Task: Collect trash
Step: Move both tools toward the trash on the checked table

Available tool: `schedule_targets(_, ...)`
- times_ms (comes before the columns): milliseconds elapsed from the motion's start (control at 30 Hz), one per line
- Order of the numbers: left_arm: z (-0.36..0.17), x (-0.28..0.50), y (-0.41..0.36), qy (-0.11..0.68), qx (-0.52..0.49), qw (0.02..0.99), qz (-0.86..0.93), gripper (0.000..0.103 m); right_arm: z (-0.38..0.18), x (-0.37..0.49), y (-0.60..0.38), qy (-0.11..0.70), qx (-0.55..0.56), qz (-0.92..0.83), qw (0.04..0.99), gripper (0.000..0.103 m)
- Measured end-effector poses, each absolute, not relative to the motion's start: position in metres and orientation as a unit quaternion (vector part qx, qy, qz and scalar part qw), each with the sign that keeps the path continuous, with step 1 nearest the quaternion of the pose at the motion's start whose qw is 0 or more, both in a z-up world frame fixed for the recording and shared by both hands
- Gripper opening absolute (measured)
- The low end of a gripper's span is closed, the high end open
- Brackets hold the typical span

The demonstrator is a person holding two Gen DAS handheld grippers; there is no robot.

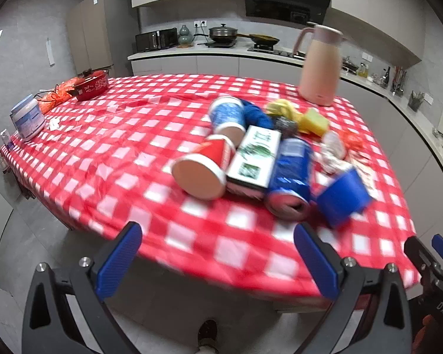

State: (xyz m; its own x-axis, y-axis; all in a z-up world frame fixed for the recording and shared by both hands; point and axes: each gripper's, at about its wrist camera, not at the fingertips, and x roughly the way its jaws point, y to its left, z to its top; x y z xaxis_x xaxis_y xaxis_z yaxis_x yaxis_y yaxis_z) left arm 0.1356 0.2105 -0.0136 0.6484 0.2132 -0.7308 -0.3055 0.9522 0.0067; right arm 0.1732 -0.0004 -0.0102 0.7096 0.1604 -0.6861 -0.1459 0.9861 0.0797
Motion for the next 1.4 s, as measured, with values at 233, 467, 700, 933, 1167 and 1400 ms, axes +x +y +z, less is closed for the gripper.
schedule_targets(233,-0.025,0.179,0.253,0.411,-0.062,0.901,0.129,0.103,-0.018,0.215,0.045,0.381,0.001,0.078,0.921,0.103)
schedule_targets(467,-0.039,0.218,0.267,0.429,-0.054,0.898,0.082,0.101,-0.027,0.247,0.067,0.387,-0.004,0.060,0.920,0.102)
schedule_targets(700,-0.056,0.246,0.276,0.455,-0.062,0.888,0.038,0.092,-0.038,0.266,0.071,0.402,0.000,0.050,0.914,0.096)
schedule_targets(933,-0.066,0.251,0.284,0.465,-0.097,0.880,0.001,0.081,-0.047,0.275,0.079,0.424,0.009,0.078,0.902,0.080)
schedule_targets(1167,-0.064,0.248,0.290,0.462,-0.109,0.880,-0.007,0.069,-0.048,0.277,0.081,0.428,0.007,0.081,0.900,0.080)
schedule_targets(1400,-0.067,0.249,0.294,0.466,-0.121,0.877,0.000,0.075,-0.049,0.277,0.081,0.432,0.008,0.083,0.898,0.080)
